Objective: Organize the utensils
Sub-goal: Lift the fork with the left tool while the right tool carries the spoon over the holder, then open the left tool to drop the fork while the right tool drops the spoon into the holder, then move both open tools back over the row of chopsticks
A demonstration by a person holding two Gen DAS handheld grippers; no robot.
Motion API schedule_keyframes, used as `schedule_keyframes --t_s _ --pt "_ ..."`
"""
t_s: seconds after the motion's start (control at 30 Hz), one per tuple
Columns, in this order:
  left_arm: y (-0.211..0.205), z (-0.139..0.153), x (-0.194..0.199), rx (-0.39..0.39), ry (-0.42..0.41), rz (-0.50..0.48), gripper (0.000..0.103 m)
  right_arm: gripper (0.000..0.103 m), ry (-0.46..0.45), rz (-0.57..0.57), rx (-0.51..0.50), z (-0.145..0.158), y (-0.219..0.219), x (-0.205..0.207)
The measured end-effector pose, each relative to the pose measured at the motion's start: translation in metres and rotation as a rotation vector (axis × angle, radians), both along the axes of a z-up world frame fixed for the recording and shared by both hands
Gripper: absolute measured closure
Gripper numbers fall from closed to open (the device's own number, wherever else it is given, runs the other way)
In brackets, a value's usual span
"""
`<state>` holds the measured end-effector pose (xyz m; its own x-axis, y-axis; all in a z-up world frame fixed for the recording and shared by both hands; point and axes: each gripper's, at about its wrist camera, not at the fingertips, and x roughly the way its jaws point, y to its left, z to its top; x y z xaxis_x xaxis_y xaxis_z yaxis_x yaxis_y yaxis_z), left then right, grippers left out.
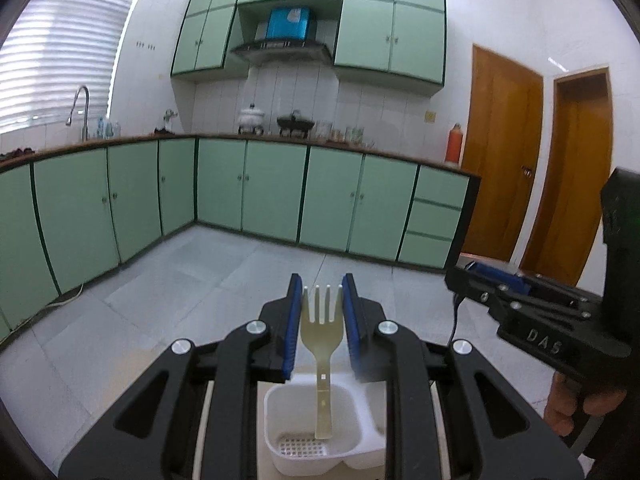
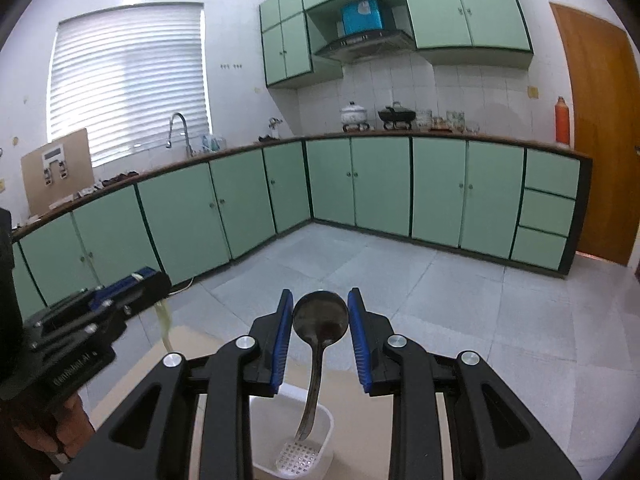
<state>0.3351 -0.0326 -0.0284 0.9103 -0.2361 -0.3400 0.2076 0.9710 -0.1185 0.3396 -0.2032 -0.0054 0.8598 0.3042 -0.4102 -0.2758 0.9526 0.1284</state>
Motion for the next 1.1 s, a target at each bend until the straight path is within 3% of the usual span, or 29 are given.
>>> schedule_keyframes --t_s 0.27,0.47,0.67,0.77,0.9,1.1 --pt "0.008 -0.041 0.01 0.027 0.087 -0.004 0.082 0.075 0.081 0.043 -0.021 -0.036 0.013 0.003" --pt "0.02 -0.048 -0.005 0.013 0.1 0.009 0.066 0.072 0.102 0.028 -0.011 -0.048 0.007 -0.01" --pt "0.031 -0.043 -0.037 0.029 0.087 0.04 0.053 0.058 0.081 -0.031 -0.006 -0.046 -0.013 -0.042" --pt "0.034 -0.047 -0.062 0.036 0.109 0.044 0.047 0.046 0.085 -0.064 -0.007 -0.049 -0.024 -0.067" --pt "0.035 -0.06 -0.096 0.06 0.163 0.037 0.039 0.021 0.105 -0.112 0.008 -0.062 -0.037 -0.105" --pt "0.039 -0.092 -0.147 0.092 0.282 0.026 0.034 0.017 0.197 -0.163 -0.002 -0.097 -0.05 -0.161"
